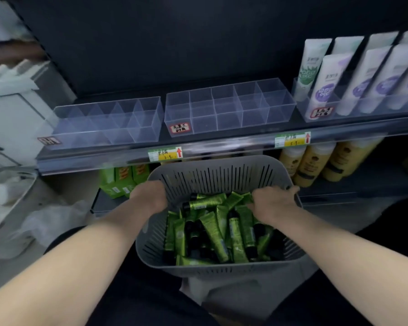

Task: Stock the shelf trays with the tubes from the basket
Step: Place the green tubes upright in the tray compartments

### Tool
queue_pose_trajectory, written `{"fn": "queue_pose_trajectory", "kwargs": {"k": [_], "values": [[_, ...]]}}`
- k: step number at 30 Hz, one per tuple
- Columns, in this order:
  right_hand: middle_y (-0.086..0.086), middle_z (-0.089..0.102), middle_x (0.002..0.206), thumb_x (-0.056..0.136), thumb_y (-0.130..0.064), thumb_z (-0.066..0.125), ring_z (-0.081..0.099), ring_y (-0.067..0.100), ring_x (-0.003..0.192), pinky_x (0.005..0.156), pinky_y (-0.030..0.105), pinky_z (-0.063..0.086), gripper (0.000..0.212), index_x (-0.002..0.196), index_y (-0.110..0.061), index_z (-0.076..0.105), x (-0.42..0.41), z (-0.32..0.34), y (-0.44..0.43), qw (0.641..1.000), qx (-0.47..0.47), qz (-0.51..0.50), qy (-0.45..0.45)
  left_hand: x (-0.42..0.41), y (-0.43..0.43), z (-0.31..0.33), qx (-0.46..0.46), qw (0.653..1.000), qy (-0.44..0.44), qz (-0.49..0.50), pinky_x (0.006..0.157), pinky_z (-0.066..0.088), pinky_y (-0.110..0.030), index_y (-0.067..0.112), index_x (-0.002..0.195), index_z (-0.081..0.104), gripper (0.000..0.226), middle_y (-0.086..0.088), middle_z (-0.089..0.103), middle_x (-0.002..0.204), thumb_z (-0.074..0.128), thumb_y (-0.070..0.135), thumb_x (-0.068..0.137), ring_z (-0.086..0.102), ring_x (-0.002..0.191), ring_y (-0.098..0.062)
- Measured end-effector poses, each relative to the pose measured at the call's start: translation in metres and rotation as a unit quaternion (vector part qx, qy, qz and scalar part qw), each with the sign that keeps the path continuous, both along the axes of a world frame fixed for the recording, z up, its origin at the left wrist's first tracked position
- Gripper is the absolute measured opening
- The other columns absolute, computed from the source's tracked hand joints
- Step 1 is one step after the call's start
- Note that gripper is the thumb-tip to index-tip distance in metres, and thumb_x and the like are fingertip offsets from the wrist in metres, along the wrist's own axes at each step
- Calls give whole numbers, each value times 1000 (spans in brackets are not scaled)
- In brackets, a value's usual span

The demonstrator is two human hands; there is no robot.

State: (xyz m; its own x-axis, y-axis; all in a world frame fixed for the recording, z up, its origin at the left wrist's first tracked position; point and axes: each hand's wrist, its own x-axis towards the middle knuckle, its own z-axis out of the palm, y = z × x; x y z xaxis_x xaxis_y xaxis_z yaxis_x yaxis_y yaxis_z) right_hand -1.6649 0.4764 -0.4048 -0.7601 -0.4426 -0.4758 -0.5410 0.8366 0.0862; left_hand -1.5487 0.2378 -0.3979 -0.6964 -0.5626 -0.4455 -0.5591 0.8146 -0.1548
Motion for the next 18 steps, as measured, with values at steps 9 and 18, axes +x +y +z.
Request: {"fn": "queue_pose_trajectory", "kwargs": {"k": [9,18], "values": [[-4,62,83,94,-34,43,56,22,85,102,54,26,21,91,-28,64,-12,4,7,995,-68,54,50,-8,38,15,-145,986,-10,-84,81,44,-33,13,114,60,28,-8,60,118,55,17,86,48,113,-26],[1,65,99,94,-27,46,61,22,91,69,30,40,18,100,-25,62,-28,-27,-27,992,-103,79,12,-68,2,-16,56,975,47,-210,72,55,-37,17,105,65,21,-6,65,106,52,21,89,61,93,-25]]}}
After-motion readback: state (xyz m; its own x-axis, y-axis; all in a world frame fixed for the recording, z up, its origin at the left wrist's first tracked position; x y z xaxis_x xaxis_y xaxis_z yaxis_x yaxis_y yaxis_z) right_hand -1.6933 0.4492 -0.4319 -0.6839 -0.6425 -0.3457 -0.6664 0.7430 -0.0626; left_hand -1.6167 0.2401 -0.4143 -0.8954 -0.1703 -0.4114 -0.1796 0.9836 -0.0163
